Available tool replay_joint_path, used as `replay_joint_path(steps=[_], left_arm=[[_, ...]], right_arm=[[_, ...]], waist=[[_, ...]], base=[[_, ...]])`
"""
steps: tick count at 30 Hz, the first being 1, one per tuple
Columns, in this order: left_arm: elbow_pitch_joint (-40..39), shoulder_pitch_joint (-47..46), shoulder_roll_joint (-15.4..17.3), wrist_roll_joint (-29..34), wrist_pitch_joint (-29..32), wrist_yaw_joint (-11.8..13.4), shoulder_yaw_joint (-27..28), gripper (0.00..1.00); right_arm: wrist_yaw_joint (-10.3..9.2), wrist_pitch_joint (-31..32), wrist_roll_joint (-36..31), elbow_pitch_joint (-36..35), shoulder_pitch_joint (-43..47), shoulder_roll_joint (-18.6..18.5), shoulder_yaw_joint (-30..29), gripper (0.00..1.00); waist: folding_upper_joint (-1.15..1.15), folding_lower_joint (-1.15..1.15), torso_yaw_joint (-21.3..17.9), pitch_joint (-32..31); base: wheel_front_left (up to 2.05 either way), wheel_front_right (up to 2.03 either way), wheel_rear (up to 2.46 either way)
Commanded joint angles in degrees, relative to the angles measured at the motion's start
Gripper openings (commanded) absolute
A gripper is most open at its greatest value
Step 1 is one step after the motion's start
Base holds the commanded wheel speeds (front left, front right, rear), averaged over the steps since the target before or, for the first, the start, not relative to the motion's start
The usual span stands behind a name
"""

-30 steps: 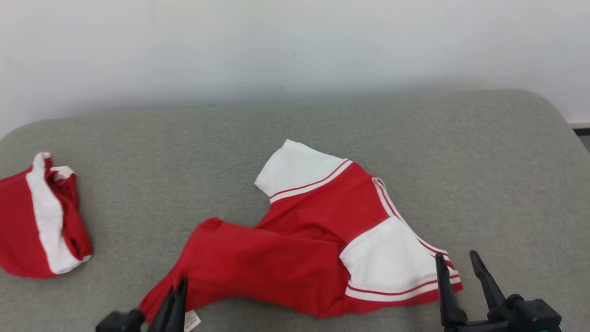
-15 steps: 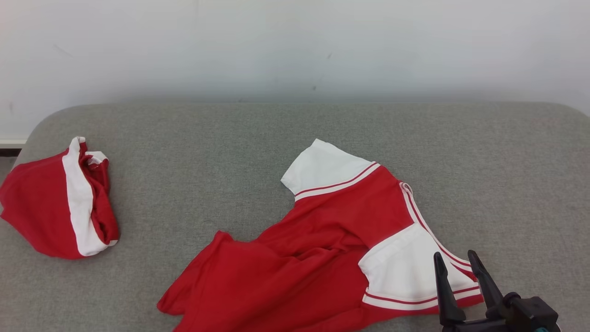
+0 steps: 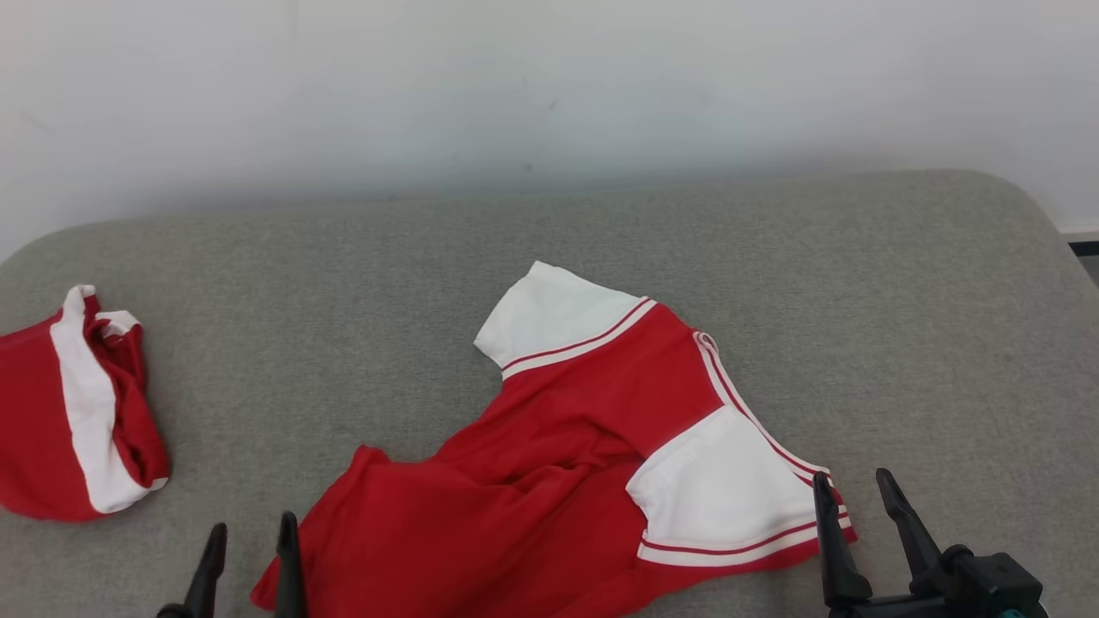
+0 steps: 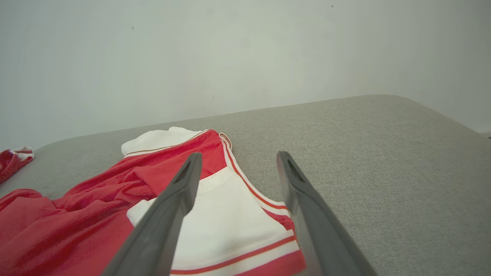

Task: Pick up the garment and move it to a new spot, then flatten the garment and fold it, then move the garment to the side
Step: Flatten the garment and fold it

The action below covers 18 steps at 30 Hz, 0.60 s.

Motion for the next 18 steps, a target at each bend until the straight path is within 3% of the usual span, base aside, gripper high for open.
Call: replay_joint_path(steps=[1,11,18], left_arm=[[0.0,-1.0,-0.2,0.7,-0.3,0.1,0.6,1.00],[-0.2,-3.2,-2.1,4.2,-0.3,-1.3,5.7,1.00],[0.4,-4.0,-3.1,5.9,-0.3,-2.9,7.0,1.00]], right_arm=[[-0.13,0.0,-0.2,0.1,-0.3,-0.3,-0.1,1.00],[-0.14,0.0,-0.7,1.0,-0.7,-0.8,-0.6,1.00],[-0.14,0.0,-1.1,3.6,-5.1,-3.8,1.8,1.00]], waist=[[0.00,0.00,-1.0,0.1],[0.00,0.00,-2.7,0.1],[0.00,0.00,-1.5,0.5]], base=[[0.00,0.00,0.00],[0.00,0.00,0.00],[0.00,0.00,0.00]])
